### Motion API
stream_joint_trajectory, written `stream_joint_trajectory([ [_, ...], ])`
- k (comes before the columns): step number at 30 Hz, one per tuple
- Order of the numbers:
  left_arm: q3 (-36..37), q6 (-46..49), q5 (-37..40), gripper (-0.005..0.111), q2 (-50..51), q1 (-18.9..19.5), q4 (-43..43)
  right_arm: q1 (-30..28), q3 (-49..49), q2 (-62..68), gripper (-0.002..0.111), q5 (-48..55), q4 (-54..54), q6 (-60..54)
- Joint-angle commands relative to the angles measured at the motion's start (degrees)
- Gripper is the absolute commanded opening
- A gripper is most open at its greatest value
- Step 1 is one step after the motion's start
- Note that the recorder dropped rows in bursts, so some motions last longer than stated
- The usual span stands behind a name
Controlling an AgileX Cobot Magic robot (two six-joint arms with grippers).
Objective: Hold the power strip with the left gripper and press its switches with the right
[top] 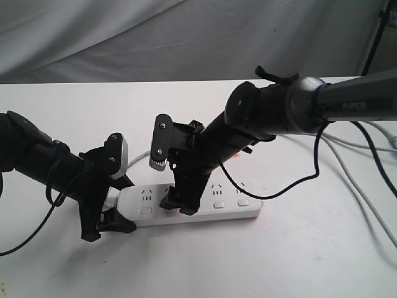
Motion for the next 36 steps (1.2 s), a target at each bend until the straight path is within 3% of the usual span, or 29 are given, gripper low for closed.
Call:
stream_joint_trajectory([
  [1, -0.16, 0.30, -2.34, 0.000, 0.05, -0.41, 0.44, 0.10, 0.61, 1.70, 0.085, -0.45, -4.35, -0.24],
  [36, -0.16, 0.30, -2.34, 0.000, 0.05, -0.41, 0.44, 0.87, 4.08, 1.70, 0.085, -4.04, -8.48, -3.12],
])
